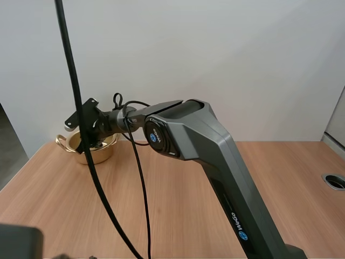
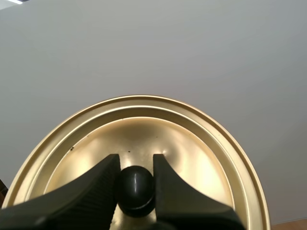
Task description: Open the pot, put the car inside, and close it
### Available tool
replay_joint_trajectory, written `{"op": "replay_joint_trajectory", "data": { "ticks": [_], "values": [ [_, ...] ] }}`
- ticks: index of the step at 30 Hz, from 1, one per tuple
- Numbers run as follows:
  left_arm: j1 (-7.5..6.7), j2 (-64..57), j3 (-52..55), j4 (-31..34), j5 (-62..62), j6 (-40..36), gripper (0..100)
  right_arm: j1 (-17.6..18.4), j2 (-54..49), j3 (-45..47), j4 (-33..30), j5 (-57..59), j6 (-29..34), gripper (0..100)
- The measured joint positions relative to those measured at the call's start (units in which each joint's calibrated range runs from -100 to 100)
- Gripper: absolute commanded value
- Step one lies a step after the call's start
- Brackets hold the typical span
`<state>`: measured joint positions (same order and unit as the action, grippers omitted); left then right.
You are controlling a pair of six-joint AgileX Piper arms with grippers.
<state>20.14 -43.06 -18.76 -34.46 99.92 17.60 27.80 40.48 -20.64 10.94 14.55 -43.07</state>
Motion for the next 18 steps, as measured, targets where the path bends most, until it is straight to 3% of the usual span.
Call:
{"op": "replay_joint_trajectory", "data": {
  "ticks": [4,5,8,9,18],
  "values": [
    [0.00,0.00,0.00,0.40,0.00,0.00,0,-0.22,-0.89,0.00,0.00,0.18,0.58,66],
    [0.00,0.00,0.00,0.99,0.00,0.00,0,-0.32,-1.54,0.00,0.00,0.18,0.71,58],
    [0.00,0.15,0.46,2.56,0.08,0.00,0,-0.79,-3.68,0.00,0.00,3.40,1.23,8],
    [0.00,0.51,0.64,3.20,0.08,0.00,0,-1.05,-4.36,0.00,-0.04,5.20,1.68,0],
    [0.00,5.31,8.57,8.87,-5.03,0.00,0,-6.44,-15.63,0.00,-0.16,28.39,6.29,0]
  ]
}}
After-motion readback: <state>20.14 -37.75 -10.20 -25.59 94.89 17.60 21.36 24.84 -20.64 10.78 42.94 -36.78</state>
